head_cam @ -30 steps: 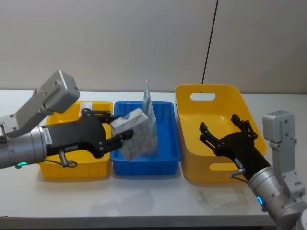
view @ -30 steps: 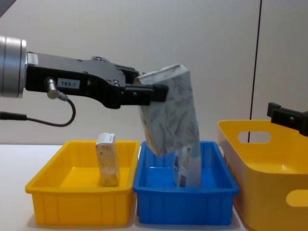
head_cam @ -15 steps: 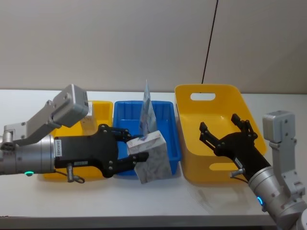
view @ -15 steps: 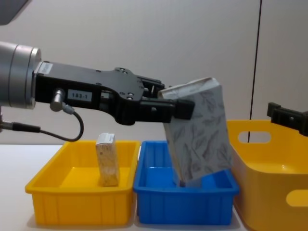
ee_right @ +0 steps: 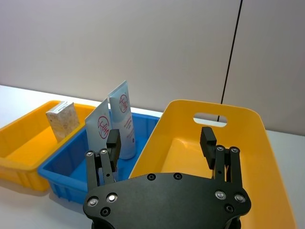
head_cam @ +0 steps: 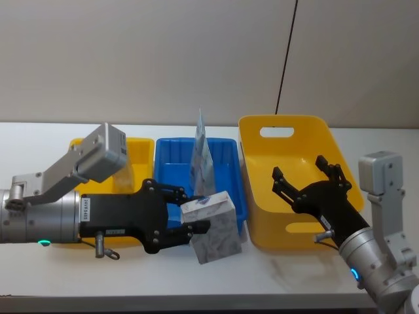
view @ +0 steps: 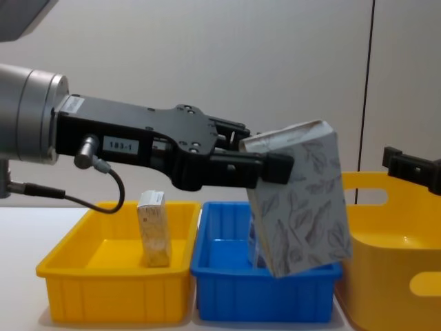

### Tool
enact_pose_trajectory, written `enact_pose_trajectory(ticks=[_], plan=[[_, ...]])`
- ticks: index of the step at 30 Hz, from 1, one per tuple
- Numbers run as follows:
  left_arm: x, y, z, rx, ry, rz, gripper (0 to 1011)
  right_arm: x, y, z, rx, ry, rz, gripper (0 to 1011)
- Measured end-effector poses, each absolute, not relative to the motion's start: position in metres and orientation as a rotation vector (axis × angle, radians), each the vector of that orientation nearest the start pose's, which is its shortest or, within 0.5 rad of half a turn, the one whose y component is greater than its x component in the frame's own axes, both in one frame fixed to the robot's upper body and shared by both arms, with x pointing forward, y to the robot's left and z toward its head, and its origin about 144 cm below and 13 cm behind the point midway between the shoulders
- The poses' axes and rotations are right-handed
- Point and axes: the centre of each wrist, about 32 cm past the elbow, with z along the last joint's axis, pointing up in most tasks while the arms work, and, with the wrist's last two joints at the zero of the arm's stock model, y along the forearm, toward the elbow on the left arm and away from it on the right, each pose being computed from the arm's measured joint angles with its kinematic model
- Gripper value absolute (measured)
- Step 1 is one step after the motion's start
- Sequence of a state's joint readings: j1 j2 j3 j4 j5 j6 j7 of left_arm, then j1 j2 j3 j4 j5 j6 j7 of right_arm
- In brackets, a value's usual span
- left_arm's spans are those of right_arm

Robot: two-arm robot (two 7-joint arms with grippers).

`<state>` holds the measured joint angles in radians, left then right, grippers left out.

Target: Bimanual collaborative sorting of washing and personal care products

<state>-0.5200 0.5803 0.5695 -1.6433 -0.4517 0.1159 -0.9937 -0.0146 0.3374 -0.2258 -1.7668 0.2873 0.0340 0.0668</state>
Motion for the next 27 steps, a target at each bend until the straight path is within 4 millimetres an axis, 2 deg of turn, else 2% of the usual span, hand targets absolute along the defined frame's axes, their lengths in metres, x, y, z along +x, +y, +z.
enact_pose_trajectory(ticks=[27], plan=[[0.5328, 0.2275, 1.2941, 0.206, -0.244, 0.067, 378, 0.4433, -0.2371, 1.1887, 0.026, -0.075, -1.229, 1002]])
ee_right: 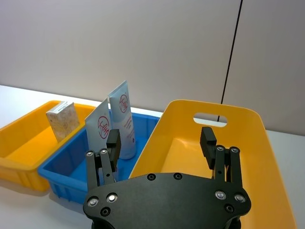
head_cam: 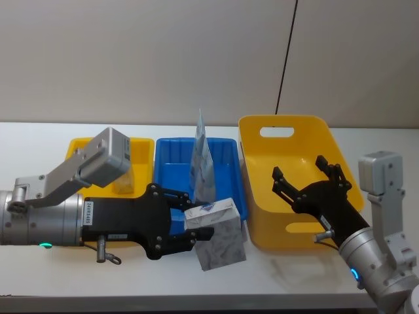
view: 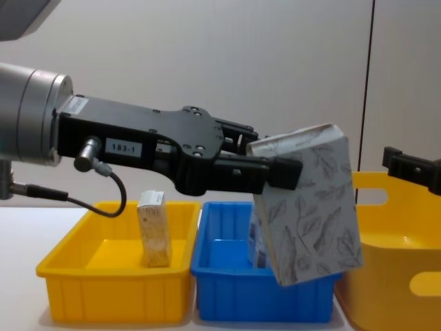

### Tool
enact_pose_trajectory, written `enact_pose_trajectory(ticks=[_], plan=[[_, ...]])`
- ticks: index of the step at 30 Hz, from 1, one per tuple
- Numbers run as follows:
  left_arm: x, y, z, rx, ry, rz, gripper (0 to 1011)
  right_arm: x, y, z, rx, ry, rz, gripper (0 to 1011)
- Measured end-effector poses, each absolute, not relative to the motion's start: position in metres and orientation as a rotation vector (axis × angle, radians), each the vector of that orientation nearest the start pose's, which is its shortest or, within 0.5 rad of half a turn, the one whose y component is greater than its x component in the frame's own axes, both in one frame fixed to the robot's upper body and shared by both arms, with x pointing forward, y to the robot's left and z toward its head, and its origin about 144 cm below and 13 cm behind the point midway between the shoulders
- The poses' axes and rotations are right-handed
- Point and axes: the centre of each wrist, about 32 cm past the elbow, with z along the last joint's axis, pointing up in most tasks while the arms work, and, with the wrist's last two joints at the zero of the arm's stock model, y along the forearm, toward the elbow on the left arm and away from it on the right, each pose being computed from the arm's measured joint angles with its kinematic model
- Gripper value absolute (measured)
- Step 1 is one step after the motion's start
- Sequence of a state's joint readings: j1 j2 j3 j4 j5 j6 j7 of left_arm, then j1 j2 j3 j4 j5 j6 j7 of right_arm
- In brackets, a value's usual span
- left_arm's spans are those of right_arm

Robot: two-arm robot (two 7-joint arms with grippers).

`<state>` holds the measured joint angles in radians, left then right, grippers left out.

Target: Bimanual collaborative sorting of washing and personal care products

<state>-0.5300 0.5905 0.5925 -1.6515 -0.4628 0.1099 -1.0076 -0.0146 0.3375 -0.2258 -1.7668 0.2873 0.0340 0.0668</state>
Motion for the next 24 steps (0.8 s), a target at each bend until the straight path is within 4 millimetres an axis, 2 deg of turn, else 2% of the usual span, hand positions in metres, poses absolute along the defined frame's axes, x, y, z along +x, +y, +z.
enact_pose_trajectory(ticks=[12, 24], plan=[[0.533, 0.227, 1.294, 0.206, -0.244, 0.064, 378, 0.443, -0.239, 1.189, 0.025, -0.076, -1.215, 1002], [0.533, 0.227, 1.294, 0.207, -0.244, 0.063, 378, 0.446, -0.257, 1.195, 0.017, -0.090, -1.103, 1002]])
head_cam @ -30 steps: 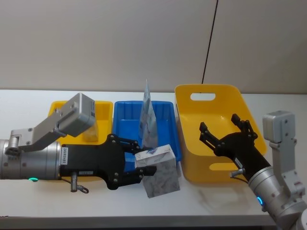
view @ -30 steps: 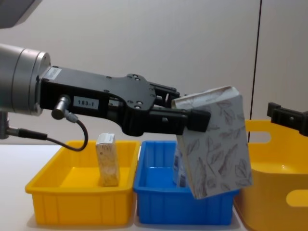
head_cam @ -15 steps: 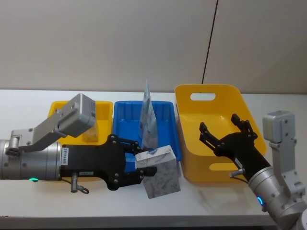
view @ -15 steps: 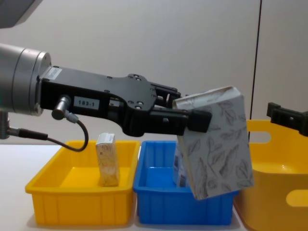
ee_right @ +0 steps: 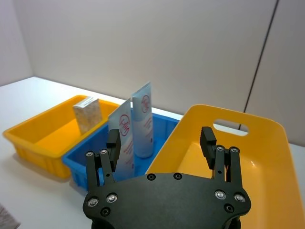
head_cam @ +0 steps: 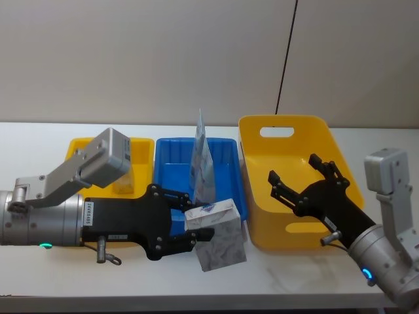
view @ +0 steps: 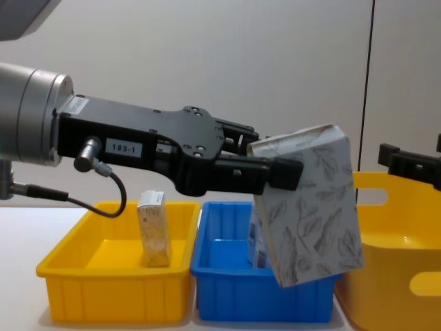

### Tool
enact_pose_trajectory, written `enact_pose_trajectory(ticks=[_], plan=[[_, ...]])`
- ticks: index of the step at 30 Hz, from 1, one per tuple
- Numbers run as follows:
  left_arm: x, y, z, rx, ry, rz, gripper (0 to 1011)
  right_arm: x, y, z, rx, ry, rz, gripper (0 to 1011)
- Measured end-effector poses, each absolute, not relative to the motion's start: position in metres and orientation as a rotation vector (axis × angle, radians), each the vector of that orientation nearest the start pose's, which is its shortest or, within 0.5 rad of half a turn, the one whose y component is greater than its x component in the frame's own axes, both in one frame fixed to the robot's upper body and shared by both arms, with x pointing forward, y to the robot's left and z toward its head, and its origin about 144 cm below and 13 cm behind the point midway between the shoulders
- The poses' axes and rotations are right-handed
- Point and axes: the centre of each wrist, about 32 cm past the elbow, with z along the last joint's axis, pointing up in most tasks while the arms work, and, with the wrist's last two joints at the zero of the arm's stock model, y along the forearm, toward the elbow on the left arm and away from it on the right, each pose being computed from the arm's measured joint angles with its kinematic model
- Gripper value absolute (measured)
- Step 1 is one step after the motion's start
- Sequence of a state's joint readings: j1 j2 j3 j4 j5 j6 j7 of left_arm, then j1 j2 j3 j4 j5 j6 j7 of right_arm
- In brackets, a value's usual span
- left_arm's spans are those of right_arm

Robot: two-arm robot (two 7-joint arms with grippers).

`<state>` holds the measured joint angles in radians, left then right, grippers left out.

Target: Bimanual collaborative sorting of washing and personal care products

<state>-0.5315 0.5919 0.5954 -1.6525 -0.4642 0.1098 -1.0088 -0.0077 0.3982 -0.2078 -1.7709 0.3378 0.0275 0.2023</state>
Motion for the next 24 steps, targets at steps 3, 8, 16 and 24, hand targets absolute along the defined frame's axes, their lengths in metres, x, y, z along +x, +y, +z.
enact_pose_trajectory(ticks=[3, 8, 16, 24], plan=[[0.533, 0.227, 1.294, 0.207, -0.244, 0.063, 378, 0.448, -0.267, 1.199, 0.009, -0.099, -1.052, 1002], [0.533, 0.227, 1.294, 0.207, -0.244, 0.063, 378, 0.452, -0.280, 1.203, -0.003, -0.111, -0.983, 1002], [0.533, 0.227, 1.294, 0.207, -0.244, 0.063, 378, 0.459, -0.306, 1.214, -0.033, -0.138, -0.857, 1002], [0.533, 0.227, 1.294, 0.207, -0.244, 0.063, 378, 0.467, -0.327, 1.225, -0.058, -0.150, -0.736, 1002]])
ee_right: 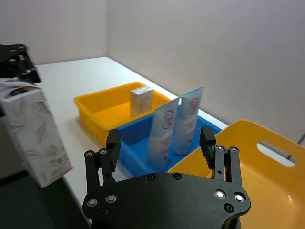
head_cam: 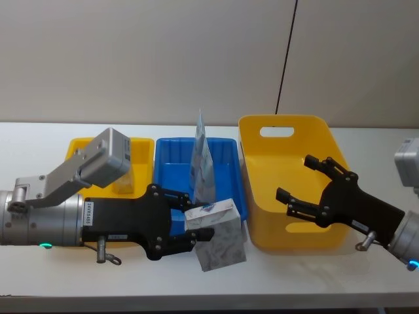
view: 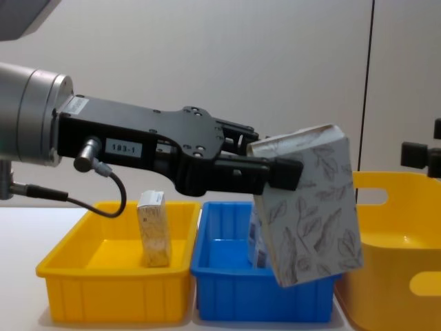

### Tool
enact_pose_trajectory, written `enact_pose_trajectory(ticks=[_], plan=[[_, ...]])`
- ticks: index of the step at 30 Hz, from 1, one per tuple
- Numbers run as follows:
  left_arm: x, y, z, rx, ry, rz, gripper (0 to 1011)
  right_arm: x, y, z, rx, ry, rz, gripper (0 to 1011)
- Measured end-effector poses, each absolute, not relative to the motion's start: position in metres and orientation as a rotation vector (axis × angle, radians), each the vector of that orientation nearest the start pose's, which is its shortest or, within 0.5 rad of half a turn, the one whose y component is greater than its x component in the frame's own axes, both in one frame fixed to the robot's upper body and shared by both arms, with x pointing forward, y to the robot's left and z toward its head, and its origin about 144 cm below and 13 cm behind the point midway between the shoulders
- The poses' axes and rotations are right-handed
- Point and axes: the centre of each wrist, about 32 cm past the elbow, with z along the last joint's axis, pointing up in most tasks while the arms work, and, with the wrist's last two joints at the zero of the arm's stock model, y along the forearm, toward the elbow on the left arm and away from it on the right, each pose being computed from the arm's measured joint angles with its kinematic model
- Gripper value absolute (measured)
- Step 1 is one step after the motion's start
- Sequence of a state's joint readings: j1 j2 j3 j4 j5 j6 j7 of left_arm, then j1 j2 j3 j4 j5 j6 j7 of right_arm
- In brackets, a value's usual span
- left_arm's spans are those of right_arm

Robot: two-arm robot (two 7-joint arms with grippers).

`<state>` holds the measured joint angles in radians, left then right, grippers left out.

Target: Bimanual collaborative sorting of washing and personal care products

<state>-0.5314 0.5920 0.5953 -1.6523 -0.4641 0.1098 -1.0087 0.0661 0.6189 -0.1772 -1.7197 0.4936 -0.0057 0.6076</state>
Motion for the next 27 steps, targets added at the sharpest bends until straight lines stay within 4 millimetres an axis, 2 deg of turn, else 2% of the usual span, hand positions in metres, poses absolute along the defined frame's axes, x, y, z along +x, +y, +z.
enact_pose_trajectory(ticks=[9, 27], plan=[[0.533, 0.227, 1.294, 0.207, -0.244, 0.063, 378, 0.474, -0.340, 1.238, -0.074, -0.140, -0.612, 1002], [0.533, 0.227, 1.294, 0.207, -0.244, 0.063, 378, 0.482, -0.336, 1.245, -0.100, -0.091, -0.465, 1002]])
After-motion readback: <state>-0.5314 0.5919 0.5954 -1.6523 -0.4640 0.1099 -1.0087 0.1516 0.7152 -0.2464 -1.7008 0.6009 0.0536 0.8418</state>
